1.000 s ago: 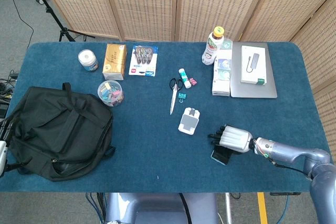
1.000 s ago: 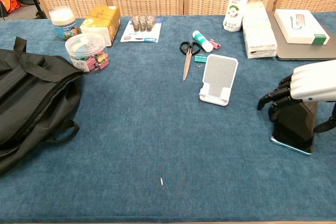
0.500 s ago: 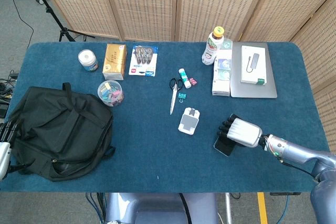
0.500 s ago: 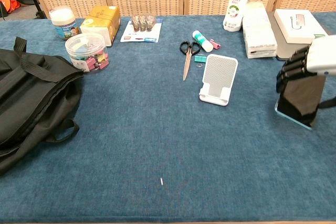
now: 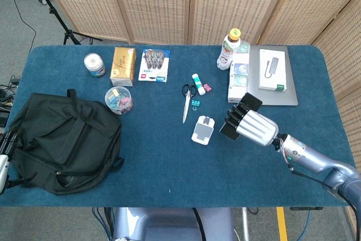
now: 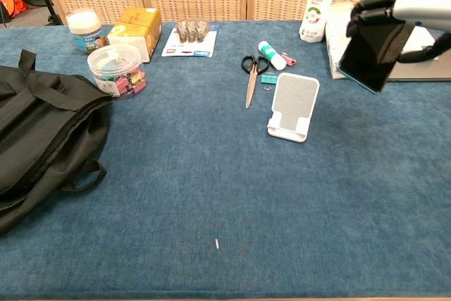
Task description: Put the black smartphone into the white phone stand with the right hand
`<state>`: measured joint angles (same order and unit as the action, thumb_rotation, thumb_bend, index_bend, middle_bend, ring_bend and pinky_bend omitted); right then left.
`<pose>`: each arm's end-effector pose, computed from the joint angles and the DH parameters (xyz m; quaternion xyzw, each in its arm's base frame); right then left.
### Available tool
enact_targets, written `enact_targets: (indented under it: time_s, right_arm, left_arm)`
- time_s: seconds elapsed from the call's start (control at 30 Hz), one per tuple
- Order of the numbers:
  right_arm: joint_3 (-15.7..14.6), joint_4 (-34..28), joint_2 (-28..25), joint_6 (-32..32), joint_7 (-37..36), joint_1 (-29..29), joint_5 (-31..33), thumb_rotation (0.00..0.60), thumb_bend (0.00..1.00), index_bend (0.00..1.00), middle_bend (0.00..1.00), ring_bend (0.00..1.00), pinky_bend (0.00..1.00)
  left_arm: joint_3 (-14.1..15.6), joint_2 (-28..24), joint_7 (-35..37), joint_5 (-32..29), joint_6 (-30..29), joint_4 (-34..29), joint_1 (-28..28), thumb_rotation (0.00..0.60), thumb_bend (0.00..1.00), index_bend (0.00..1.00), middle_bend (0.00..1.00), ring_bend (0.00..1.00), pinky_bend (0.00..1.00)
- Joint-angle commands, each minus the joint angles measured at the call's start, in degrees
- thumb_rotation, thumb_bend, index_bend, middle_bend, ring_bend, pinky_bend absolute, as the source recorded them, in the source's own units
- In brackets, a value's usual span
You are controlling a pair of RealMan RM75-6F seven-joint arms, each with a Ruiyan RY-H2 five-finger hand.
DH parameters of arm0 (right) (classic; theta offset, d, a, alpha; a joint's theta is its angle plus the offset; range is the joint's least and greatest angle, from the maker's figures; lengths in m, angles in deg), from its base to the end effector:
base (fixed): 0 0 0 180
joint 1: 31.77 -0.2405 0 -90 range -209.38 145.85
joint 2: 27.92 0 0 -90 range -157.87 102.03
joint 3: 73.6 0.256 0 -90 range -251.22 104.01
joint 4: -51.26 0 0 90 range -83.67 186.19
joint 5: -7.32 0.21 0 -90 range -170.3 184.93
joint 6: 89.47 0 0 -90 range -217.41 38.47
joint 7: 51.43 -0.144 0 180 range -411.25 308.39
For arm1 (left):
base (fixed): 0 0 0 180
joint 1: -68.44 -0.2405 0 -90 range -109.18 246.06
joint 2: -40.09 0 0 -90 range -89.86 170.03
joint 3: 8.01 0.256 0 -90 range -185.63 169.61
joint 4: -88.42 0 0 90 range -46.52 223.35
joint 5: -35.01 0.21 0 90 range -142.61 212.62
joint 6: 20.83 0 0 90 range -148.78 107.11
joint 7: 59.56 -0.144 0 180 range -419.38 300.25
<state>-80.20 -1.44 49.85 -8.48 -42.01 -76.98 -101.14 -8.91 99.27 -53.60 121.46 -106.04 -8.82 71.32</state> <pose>-0.2046 -0.3617 0.0958 0.8388 0.1337 0.3399 0.4038 -0.3079 0.1624 0.1737 -0.5744 -0.4351 -0.4009 0.5658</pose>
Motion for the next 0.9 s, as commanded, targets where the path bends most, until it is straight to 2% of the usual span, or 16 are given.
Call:
enact_targets:
  time_s: [0.03, 0.27, 0.4, 0.43, 0.57, 0.77, 0.9]
  right_arm:
    - [4.2, -10.9, -5.2, -4.8, 14.4, -2.3, 2.1, 0.600, 0.43, 0.62, 0.50, 0.35, 0.37]
    - [8.9, -27.8, -7.0, -15.6, 38.6, -3.7, 8.0, 0.600, 0.44, 0.62, 0.50, 0.35, 0.37]
    - [10.8, -30.6, -4.9, -20.7, 50.8, -4.7, 10.8, 0.600, 0.44, 0.62, 0.50, 0.35, 0.37]
    - [11.1, -31.5, -3.8, -23.4, 55.8, -5.3, 12.0, 0.600, 0.44, 0.62, 0.50, 0.35, 0.37]
    - [13.2, -38.1, -0.7, -26.5, 68.8, -5.3, 17.1, 0.600, 0.46, 0.62, 0.50, 0.35, 0.37]
    - [14.0, -41.3, 1.7, -29.2, 80.2, -5.5, 23.3, 0.600, 0.47, 0.62, 0.50, 0.35, 0.37]
    - [13.8, -42.8, 2.8, -29.1, 84.3, -5.4, 26.5, 0.600, 0.47, 0.62, 0.50, 0.35, 0.37]
  left_arm:
    - [0.1, -0.2, 0.6, 0.3, -0.1, 0.1, 0.0, 0.600, 0.04, 0.00, 0.00, 0.00, 0.00]
    - [0.8, -0.8, 2.5, 1.9, 0.3, 0.6, 0.2, 0.600, 0.04, 0.00, 0.00, 0.00, 0.00]
    - [0.9, -1.2, 3.5, 2.2, -0.2, 0.7, 0.0, 0.600, 0.04, 0.00, 0.00, 0.00, 0.00]
    - [0.9, -1.4, 4.1, 2.3, -0.5, 0.7, -0.1, 0.600, 0.04, 0.00, 0.00, 0.00, 0.00]
    - [1.0, -1.9, 5.7, 2.4, -0.7, 1.0, -0.3, 0.600, 0.04, 0.00, 0.00, 0.00, 0.00]
    - [1.4, -2.4, 7.4, 3.2, -0.7, 1.5, -0.2, 0.600, 0.04, 0.00, 0.00, 0.00, 0.00]
    - [1.4, -2.5, 8.0, 3.4, -1.1, 1.7, -0.4, 0.600, 0.04, 0.00, 0.00, 0.00, 0.00]
